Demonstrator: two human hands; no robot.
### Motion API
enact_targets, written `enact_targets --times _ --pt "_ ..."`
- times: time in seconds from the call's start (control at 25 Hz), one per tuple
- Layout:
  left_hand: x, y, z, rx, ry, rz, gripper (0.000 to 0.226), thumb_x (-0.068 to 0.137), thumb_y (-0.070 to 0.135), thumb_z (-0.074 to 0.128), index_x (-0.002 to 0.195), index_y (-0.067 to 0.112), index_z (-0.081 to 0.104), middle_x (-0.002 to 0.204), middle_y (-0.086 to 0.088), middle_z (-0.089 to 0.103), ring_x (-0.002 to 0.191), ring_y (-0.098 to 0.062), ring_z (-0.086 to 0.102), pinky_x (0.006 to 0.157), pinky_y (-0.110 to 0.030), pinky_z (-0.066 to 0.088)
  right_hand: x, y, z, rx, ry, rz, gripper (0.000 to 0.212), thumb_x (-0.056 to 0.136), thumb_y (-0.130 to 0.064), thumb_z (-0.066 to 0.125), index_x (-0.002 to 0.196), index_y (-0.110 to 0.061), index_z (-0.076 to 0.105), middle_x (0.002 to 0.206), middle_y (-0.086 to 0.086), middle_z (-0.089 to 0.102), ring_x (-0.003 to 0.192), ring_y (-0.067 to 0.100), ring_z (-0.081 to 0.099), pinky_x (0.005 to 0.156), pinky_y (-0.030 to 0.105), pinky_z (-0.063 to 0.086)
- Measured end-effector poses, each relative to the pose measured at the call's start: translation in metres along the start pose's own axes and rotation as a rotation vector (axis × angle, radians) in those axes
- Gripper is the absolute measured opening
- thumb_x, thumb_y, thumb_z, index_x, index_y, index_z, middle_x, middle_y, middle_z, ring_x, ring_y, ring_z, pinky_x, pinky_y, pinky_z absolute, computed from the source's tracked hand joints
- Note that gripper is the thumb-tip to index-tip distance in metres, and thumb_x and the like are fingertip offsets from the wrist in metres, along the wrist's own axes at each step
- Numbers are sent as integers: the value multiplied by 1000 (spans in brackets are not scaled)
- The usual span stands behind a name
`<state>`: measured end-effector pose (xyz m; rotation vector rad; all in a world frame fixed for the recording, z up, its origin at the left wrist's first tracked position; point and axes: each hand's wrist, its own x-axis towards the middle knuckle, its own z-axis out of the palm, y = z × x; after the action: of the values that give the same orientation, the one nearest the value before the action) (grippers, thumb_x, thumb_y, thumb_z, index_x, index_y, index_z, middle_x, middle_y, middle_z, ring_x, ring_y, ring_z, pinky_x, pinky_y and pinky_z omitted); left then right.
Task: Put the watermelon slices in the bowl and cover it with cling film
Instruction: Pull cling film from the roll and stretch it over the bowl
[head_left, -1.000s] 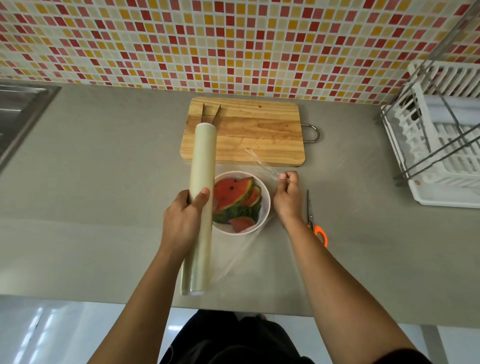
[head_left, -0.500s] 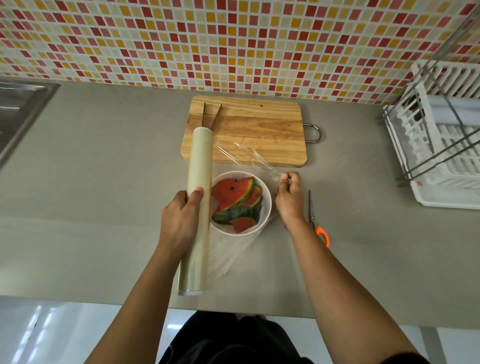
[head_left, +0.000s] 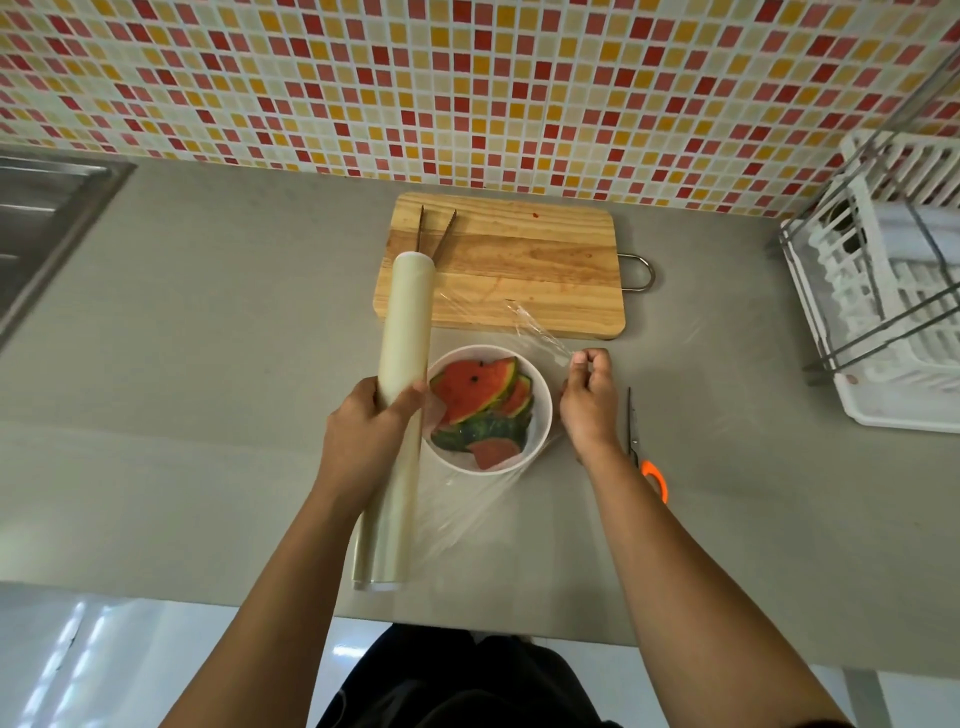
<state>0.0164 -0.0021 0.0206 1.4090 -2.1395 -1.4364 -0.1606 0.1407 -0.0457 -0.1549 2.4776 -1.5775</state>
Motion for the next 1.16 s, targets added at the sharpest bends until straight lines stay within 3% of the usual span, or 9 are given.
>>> enact_targets --times 0.28,0.52,0.68,0.72,0.8,0.84,0.92,1.04,1.16 --pt "6 -10 -4 -293 -190 -128 36 90 40 54 115 14 56 99 -10 65 84 -27 62 66 -35 48 -1 2 6 75 -32 178 17 98 -30 35 91 -18 45 71 0 51 61 14 45 61 28 38" --pt "15 -14 -8 -308 -248 -86 58 82 48 48 137 38 35 119 -8 59 99 -35 63 87 -50 52 8 -5 2 106 -207 461 13 93 -25 49 85 -20 58 86 4 63 72 17 57 65 29 50" --pt "17 -15 -7 -274 -258 -74 57 81 51 46 135 41 33 121 -8 58 100 -35 63 90 -53 50 14 -16 -5 170 -183 638 16 86 -8 50 78 -11 63 71 6 60 48 13 54 43 17 46" --pt "17 -16 -7 -270 -258 -75 55 81 52 46 134 42 34 121 -7 58 100 -35 63 91 -53 50 14 -18 -6 125 -139 582 16 87 -7 48 84 -7 64 75 9 61 51 14 57 45 19 46" --pt "17 -18 -6 -263 -256 -74 51 82 52 45 131 45 34 120 -5 58 100 -34 63 91 -53 50 10 -17 -8 42 72 273 28 94 -18 40 104 -4 62 98 11 65 85 21 65 69 23 46" --pt "17 -19 -6 -259 -255 -72 49 82 52 45 130 47 34 120 -4 59 100 -33 64 91 -53 50 1 -20 -8 129 106 102 37 96 -30 34 114 -9 59 110 6 64 103 18 61 79 16 42" --pt "17 -20 -6 -254 -256 -64 47 83 52 44 128 49 34 120 -3 59 98 -32 64 90 -53 51 -21 -21 -4 300 -74 -84 61 91 -59 23 130 -20 49 131 -8 53 123 1 47 93 3 32" --pt "18 -21 -4 -238 -250 -36 49 84 51 43 131 48 33 120 -4 57 98 -34 63 90 -54 50 -40 -8 13 357 -332 -82 92 73 -83 18 138 -22 41 141 -13 42 130 -3 37 103 8 29" --pt "16 -19 -3 -198 -222 -4 44 90 47 41 132 46 31 108 3 58 85 -30 67 81 -53 55 -42 -2 25 462 -263 86 73 81 -73 18 124 -26 54 135 5 54 123 13 50 100 26 41"
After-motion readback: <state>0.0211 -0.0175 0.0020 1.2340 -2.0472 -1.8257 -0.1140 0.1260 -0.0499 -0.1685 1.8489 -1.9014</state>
